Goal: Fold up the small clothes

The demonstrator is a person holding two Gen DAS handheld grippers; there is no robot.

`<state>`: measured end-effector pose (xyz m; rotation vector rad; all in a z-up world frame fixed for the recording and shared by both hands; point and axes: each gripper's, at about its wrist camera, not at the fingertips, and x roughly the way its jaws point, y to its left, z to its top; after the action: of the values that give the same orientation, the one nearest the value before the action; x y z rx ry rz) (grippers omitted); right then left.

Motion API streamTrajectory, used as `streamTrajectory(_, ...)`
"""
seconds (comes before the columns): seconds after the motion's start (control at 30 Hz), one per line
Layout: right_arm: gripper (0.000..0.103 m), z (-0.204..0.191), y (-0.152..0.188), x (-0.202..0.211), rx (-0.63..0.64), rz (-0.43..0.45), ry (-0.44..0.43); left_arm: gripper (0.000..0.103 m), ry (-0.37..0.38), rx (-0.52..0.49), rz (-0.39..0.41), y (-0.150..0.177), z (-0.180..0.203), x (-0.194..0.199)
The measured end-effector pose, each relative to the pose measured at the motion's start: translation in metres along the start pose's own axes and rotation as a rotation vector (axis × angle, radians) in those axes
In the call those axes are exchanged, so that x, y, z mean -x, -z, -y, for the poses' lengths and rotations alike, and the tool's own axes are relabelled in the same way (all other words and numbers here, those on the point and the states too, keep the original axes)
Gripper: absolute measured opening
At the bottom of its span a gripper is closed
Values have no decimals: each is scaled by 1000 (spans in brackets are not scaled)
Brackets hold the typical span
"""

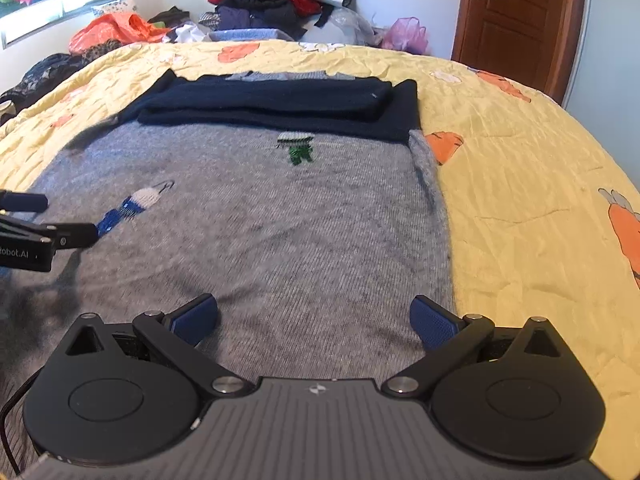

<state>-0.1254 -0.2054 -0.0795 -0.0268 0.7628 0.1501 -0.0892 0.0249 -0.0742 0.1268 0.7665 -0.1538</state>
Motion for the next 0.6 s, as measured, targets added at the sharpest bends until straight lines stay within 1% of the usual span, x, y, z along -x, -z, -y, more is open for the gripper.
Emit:
streamTrajectory(0.17,103,1,11,9,21,3,-16,103,8,14,-10,8,-2,5)
streamTrajectory(0.6,103,-5,10,9,6,-6,9,103,4,42,-29,12,-3,9)
